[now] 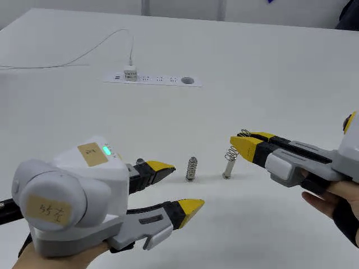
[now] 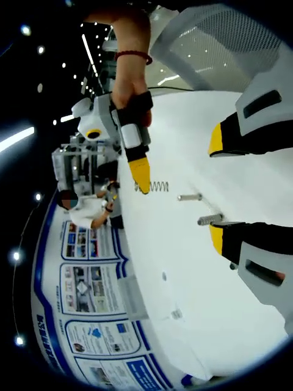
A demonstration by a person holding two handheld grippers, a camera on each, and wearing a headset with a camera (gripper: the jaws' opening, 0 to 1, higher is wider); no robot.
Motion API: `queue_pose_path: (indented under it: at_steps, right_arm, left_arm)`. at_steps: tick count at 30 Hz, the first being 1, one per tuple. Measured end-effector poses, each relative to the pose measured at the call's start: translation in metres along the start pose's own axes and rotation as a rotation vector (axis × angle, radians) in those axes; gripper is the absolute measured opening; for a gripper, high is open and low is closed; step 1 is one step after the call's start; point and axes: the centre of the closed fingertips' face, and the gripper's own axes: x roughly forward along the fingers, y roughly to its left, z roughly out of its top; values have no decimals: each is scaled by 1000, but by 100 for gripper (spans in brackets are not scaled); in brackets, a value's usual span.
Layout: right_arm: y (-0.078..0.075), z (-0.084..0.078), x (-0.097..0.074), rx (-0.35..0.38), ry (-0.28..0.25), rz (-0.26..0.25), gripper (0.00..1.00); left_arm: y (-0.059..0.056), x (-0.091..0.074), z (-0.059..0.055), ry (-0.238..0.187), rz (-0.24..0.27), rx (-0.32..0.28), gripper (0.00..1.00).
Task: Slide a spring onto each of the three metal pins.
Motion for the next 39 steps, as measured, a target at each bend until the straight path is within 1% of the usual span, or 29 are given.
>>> queue_pose_path:
  at_steps: [1,2,5,7,9,11,15,18,27,32,39]
  right_arm:
    - [-2,0,1,-5,1,-6,11]
    - [-4,0,2,-11,2,-12,11]
    - [-10,-1,4,-27,7,-28,11]
    - [-13,-2,5,-41,12,-35,11]
    - [-18,-3,7,-77,18,-48,11]
    - [-22,-5,9,-86,25,-54,11]
    - [-29,-8,13,-116,38,-74,11]
    - [-34,-11,16,-128,44,-85,11]
    - [-46,-19,23,-135,68,-111,12]
    - [-51,-25,24,-126,79,-128,12]
    - [-55,-30,23,-111,81,-140,12]
  left_arm:
    - [1,-1,-2,10,6,-1,45]
    - [4,-3,-6,35,23,-9,46]
    - [9,-7,-5,16,42,-2,48]
    - [13,-9,-7,18,59,-19,50]
    - [17,-11,-9,13,78,-22,53]
    - [20,-12,-12,26,92,-21,55]
    - [27,-14,-12,20,121,-41,60]
    - [30,-15,-15,28,138,-47,62]
    - [38,-17,-21,37,171,-73,69]
    - [39,-17,-26,51,180,-82,71]
    - [41,-17,-29,58,187,-85,74]
